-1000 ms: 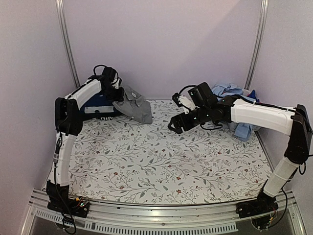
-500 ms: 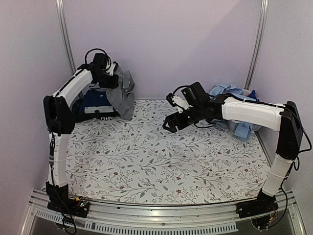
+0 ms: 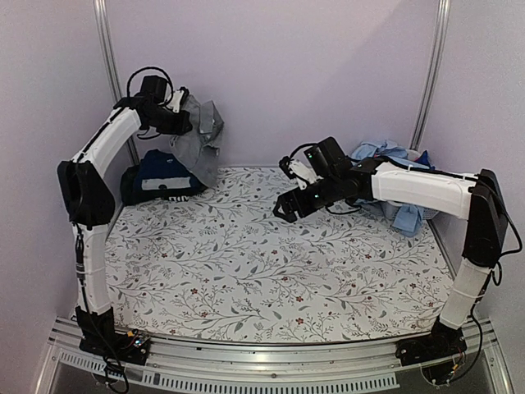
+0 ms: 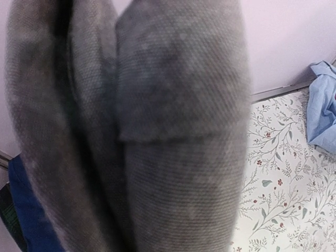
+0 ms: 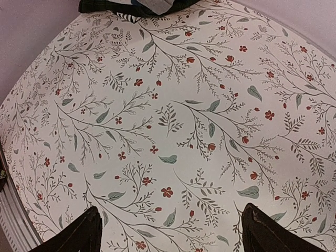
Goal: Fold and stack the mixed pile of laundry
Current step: Place the rectangle-folded shirt at the corner of the board.
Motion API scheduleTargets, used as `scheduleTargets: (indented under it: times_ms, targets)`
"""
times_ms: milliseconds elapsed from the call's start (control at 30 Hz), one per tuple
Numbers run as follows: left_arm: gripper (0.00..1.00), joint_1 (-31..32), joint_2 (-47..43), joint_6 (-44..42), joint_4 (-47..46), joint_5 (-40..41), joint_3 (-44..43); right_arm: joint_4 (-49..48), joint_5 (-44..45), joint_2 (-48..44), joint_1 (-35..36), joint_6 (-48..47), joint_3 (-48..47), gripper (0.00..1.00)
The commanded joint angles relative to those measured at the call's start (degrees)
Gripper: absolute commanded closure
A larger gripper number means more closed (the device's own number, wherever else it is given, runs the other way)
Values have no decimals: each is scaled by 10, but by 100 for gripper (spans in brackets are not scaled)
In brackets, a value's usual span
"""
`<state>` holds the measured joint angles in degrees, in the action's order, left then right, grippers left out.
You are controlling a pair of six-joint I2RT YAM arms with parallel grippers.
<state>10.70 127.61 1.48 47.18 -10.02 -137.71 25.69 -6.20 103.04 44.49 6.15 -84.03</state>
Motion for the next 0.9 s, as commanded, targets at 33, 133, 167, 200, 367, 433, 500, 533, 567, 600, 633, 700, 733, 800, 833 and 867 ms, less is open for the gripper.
scheduleTargets:
  times_ms: [33, 133, 167, 200, 367, 433, 500, 533, 567, 600, 633, 700, 733, 800, 833, 867]
  targets:
    - [100, -22, -16, -14, -29, -18, 26, 5, 3, 5, -5, -8, -17, 9]
    - [100, -34, -14, -14, -40, -15, 44, 9, 3, 7, -5, -9, -20, 9]
    - [100, -41, -12, -14, -42, -16, 48, 11, 2, 8, -6, -9, -23, 9]
    - [100, -47, -10, -14, -47, -17, 53, 13, 3, 9, -6, -9, -25, 9]
    - [100, -92, -3, -14, -81, -46, 85, 25, 5, 17, -6, -8, -35, 8]
    - [100, -111, 13, -14, -87, -56, 82, 32, 8, 20, -7, -8, -40, 8]
    - [100, -135, 33, -14, -89, -79, 72, 39, 10, 25, -6, -8, -48, 8]
    - [100, -146, 46, -12, -89, -90, 66, 42, 11, 27, -6, -8, -51, 9]
    - [100, -155, 58, -11, -89, -104, 61, 46, 12, 30, -6, -8, -56, 8]
    - [100, -163, 70, -11, -90, -119, 57, 51, 13, 34, -6, -8, -60, 8]
    - [100, -170, 82, -12, -90, -125, 52, 55, 13, 37, -7, -7, -67, 8]
    - [100, -182, 101, -14, -91, -138, 42, 65, 12, 46, -6, -7, -78, 8]
    - [100, -187, 109, -14, -91, -143, 36, 69, 11, 49, -6, -7, -84, 8]
    - [100, -198, 123, -13, -92, -149, 26, 80, 11, 56, -6, -7, -96, 8]
    - [100, -206, 129, -14, -92, -154, 21, 82, 11, 62, -6, -7, -102, 8]
    - [100, -211, 133, -14, -92, -155, 17, 87, 11, 66, -6, -7, -107, 8]
